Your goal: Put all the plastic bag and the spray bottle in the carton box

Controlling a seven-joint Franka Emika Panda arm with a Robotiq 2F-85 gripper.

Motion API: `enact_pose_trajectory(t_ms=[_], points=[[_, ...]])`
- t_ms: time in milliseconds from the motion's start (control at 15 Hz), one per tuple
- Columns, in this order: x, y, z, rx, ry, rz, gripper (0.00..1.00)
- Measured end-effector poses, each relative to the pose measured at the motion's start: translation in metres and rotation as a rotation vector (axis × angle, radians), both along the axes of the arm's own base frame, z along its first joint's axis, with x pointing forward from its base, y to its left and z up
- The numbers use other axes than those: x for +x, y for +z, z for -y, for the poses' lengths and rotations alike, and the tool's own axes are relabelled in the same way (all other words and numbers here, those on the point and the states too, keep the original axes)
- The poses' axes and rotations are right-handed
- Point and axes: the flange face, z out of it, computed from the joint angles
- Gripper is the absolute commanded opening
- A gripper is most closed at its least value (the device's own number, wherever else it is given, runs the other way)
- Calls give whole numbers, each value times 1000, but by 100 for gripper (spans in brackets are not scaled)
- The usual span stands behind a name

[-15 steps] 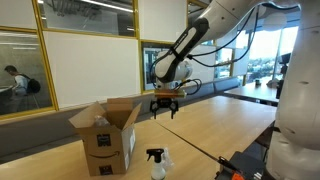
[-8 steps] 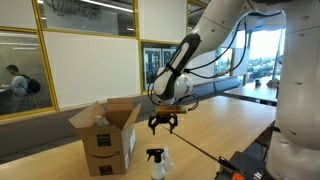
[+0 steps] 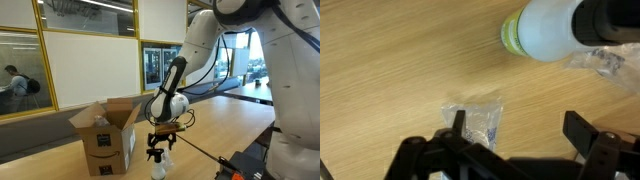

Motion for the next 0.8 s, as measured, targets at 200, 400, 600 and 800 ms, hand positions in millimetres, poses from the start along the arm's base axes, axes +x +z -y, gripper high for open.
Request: enact_pose_trajectory(t_ms=[200, 400, 600, 800], points=[[9, -36, 0, -2, 17, -22, 100], [24, -68, 8, -12, 20, -40, 100], [38, -91, 19, -29, 23, -47, 100], [50, -108, 28, -60, 27, -40, 100]])
